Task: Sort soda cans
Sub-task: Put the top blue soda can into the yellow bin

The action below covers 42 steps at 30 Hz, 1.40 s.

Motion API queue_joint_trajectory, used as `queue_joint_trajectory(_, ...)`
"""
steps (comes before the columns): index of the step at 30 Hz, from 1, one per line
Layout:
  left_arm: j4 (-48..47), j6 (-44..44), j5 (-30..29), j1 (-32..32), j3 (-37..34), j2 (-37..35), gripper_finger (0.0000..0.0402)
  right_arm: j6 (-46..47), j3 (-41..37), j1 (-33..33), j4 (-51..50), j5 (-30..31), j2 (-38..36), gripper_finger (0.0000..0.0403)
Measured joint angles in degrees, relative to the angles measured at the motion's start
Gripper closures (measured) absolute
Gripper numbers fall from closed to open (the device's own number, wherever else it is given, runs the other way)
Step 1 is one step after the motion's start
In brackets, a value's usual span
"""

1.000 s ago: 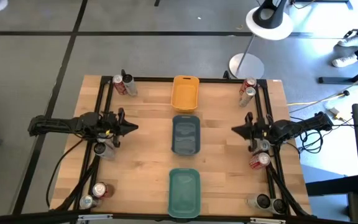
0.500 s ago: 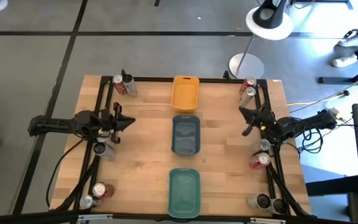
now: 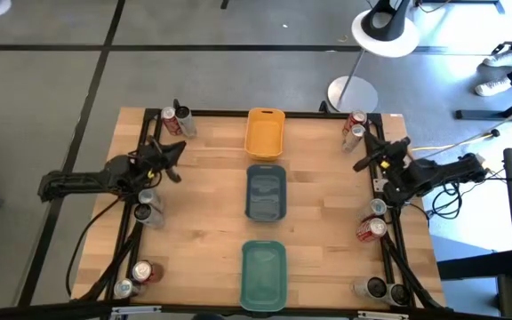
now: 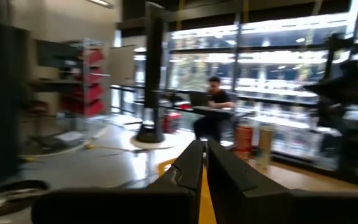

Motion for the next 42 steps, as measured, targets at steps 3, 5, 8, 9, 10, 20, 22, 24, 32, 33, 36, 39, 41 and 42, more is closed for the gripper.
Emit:
queue_joint_trajectory(3,0.03,2.62,-0.13,3.47,0.01,0.0,0.0386,-0.77,3.13,0.01,-0.11,3.47,1.36,0.0402)
queue_joint_trajectory(5,0.04,2.7,-0.14,5.84,0.0,-0.01,0.0386,-1.03,5.34,0.0,-0.06,6.72,2.23,0.0402)
queue_joint_trajectory(8,0.04,1.62,-0.16,8.85,0.0,0.0,0.0386,-3.8,8.61,0.0,-0.04,9.16,3.51,0.0402)
queue_joint_trajectory(9,0.04,1.62,-0.16,9.72,0.01,-0.01,0.0386,-4.14,9.62,0.0,-0.02,9.9,3.9,0.0402)
queue_joint_trajectory(10,0.04,1.62,-0.14,10.55,0.02,0.0,0.0386,-4.28,10.64,0.0,-0.05,10.66,4.26,0.0402)
queue_joint_trajectory(20,-0.06,-1.56,-0.14,14.43,0.0,0.0,0.0386,-3.13,16.81,0.0,0.37,10.42,6.62,0.0402)
queue_joint_trajectory(22,-0.04,-1.64,-0.1,14.74,0.0,-0.02,0.0386,-1.03,16.82,0.0,0.29,4.71,6.51,0.0402)
queue_joint_trajectory(24,-0.07,-1.76,-0.1,15.15,0.0,-0.02,0.0386,-0.22,16.84,0.0,0.15,0.49,6.37,0.0402)
queue_joint_trajectory(32,-3.58,-3.12,-0.07,17.27,0.0,0.04,0.0386,0.45,16.86,-1.49,2.17,-6.72,14.61,0.0402)
queue_joint_trajectory(33,-3.84,-3.12,-0.07,17.55,0.0,0.19,0.0386,-0.63,16.86,-2.64,3.24,-5.88,16.26,0.0402)
queue_joint_trajectory(36,-4.35,-3.12,-0.07,18.24,0.01,0.28,0.0386,-3.04,16.9,-6.73,5.21,-4.58,18.83,0.0402)
queue_joint_trajectory(39,-4.35,-3.1,-0.07,18.69,0.01,0.28,0.0386,-4.33,17.63,-11.12,3.13,-4.74,19.9,0.0402)
queue_joint_trajectory(41,-4.32,-3.08,-0.07,18.98,0.01,0.26,0.0386,-5.11,17.87,-14.53,0.83,-4.57,20.32,0.0402)
queue_joint_trajectory(42,-4.39,-3.1,-0.07,19.0,0.0,0.28,0.0386,-5.01,17.96,-16.15,-0.09,-4.64,20.41,0.0402)
